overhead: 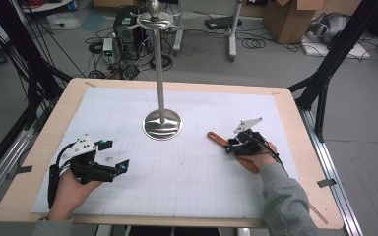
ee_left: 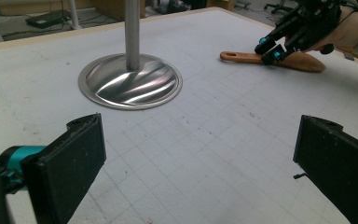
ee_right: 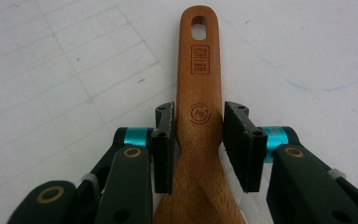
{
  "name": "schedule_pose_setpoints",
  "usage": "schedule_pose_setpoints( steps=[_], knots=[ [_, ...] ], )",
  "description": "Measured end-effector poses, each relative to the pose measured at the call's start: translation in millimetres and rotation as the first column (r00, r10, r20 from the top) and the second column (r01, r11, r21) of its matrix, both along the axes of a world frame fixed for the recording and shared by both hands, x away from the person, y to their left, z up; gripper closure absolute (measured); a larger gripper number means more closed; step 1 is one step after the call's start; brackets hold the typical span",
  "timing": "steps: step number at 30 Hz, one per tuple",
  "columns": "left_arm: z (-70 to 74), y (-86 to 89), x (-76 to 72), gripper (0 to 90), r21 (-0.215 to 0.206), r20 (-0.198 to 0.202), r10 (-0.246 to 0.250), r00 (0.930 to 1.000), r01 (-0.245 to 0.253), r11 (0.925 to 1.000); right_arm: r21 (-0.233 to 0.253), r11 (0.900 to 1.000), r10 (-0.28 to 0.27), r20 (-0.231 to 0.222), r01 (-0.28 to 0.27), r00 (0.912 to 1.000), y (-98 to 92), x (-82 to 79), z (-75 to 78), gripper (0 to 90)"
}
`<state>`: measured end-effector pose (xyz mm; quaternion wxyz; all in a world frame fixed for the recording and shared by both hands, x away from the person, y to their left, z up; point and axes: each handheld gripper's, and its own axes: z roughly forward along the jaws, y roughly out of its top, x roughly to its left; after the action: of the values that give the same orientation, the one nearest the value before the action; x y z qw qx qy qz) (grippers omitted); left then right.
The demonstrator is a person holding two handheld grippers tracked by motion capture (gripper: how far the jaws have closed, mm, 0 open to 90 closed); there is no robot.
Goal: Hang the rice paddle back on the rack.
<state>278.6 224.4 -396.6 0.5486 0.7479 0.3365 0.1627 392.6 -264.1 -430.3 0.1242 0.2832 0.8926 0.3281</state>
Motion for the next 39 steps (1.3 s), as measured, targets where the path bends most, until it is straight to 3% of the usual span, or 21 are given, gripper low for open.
schedule_pose_setpoints(
  steps=[13, 28, 39],
  knots=[
    [0.0, -1.3, 0.3, 2.7, 0.004, 0.0, -0.004, 1.0, 0.004, 1.0, 0.117, 0.992, -0.044, 0.029, 0.04, 0.9986, -13.8, -8.9, 20.9, 64.8],
    [0.8, -0.6, -0.4, 2.7, -0.001, 0.003, 0.002, 1.0, -0.002, 1.0, 0.169, 0.985, -0.044, 0.078, 0.03, 0.996, -17.6, -16.0, 47.0, 64.8],
    [-0.2, -1.3, -0.3, 2.7, -0.001, -0.002, 0.001, 1.0, -0.001, 1.0, 0.245, 0.969, -0.066, 0.113, 0.036, 0.9914, -25.3, -20.2, 63.0, 64.8]
  ],
)
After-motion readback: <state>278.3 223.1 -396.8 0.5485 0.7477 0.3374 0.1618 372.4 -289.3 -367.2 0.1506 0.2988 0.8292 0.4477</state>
